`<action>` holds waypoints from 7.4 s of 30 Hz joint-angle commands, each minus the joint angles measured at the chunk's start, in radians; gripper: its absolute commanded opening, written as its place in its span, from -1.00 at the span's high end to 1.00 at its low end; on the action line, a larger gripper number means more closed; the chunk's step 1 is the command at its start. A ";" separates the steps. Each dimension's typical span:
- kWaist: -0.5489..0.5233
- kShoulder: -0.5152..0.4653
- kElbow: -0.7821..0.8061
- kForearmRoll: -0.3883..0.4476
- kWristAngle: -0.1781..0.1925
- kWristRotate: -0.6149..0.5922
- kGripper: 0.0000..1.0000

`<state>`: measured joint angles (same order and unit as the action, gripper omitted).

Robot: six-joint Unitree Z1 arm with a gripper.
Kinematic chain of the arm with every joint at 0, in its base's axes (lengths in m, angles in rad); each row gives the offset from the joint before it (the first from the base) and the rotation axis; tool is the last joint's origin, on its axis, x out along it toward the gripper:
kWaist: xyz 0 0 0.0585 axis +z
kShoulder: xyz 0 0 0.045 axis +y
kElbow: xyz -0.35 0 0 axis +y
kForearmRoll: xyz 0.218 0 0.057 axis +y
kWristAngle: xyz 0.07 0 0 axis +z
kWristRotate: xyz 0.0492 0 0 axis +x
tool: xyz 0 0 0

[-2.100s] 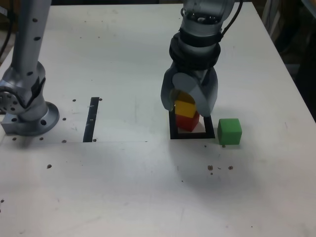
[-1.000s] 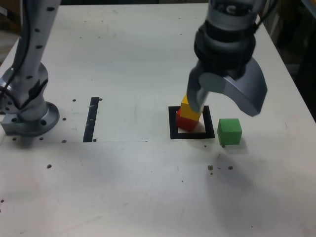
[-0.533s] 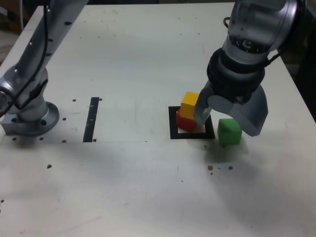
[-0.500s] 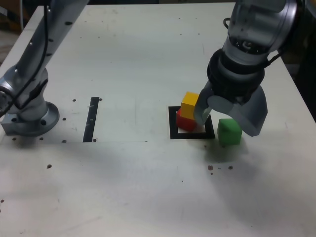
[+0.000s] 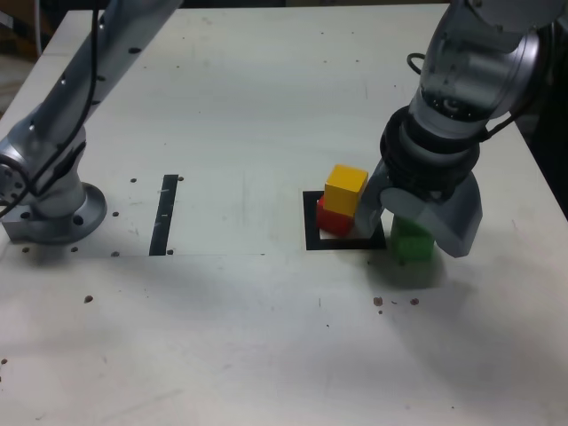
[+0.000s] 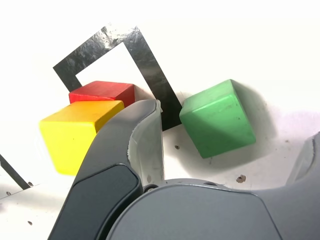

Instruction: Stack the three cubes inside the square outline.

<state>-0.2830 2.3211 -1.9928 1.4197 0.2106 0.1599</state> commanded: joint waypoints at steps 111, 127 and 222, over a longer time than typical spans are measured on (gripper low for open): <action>0.034 -0.028 0.095 -0.092 -0.069 0.192 -0.86; 0.039 -0.009 0.095 -0.109 -0.086 0.214 -0.28; 0.065 -0.275 0.219 0.038 -0.053 0.081 -0.04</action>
<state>-0.2194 2.0399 -1.7725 1.4542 0.1587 0.2410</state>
